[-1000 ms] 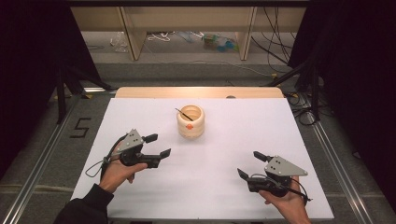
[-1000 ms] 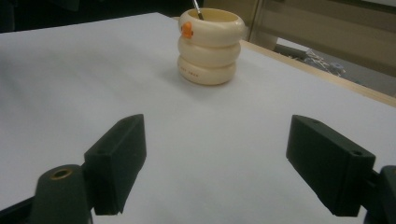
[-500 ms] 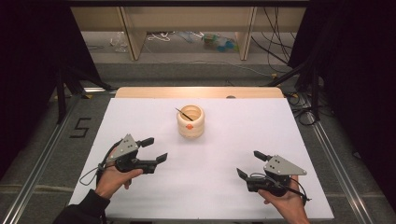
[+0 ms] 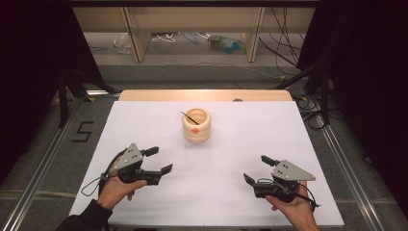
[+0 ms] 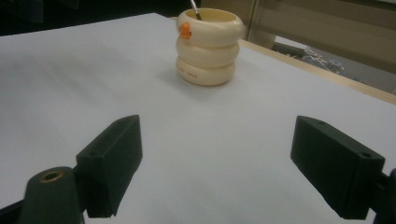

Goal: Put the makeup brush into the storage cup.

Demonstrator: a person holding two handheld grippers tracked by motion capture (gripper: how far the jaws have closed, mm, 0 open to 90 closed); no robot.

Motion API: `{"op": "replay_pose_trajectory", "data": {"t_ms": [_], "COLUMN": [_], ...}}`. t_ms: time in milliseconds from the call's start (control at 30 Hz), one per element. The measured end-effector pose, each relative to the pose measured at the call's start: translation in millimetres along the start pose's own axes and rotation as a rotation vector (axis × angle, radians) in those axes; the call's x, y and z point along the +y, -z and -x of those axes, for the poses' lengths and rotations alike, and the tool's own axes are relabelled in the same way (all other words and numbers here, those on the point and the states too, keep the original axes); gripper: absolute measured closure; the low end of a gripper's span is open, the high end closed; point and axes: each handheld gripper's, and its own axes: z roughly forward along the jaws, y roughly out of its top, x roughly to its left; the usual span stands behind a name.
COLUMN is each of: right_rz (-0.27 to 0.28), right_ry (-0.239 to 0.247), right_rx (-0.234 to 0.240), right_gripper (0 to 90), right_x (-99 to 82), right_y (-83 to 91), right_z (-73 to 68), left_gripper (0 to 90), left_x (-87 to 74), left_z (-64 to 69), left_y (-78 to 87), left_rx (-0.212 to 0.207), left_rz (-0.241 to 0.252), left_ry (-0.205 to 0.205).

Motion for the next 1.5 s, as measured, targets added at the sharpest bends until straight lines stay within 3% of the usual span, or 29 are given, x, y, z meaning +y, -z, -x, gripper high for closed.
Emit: {"op": "replay_pose_trajectory", "data": {"t_ms": [633, 667, 900, 1200, 1367, 1500], "right_rz": [0.016, 0.015, 0.015, 0.015, 0.000, 0.012], "right_ry": [0.004, 0.005, 0.006, 0.006, -0.008, 0.006], "right_rx": [-0.017, -0.017, -0.015, -0.016, -0.008, -0.018], "right_gripper": [18.0, 18.0, 18.1, 18.1, 18.1, 18.1], "right_x": [-0.9, -0.9, -0.9, -1.1, -1.0, -1.2], "right_y": [0.2, 0.2, 0.0, 0.0, 1.7, 0.0], "right_z": [0.5, 0.5, 0.5, 0.7, 0.7, 0.3], "left_gripper": [18.9, 18.9, 18.9, 18.9, 18.9, 18.9], "left_x": [-13.5, -13.9, -15.3, -16.2, -16.4, -15.3], "left_z": [6.4, 5.5, 3.1, 4.6, 5.1, 5.0], "left_y": [15.3, 16.2, 19.1, 18.9, 18.5, 19.1], "left_rx": [0.030, 0.026, 0.039, 0.035, 0.037, 0.031], "left_rz": [0.014, 0.009, 0.014, 0.023, 0.032, 0.037], "left_ry": [0.014, -0.005, 0.001, -0.004, 0.013, -0.004]}}
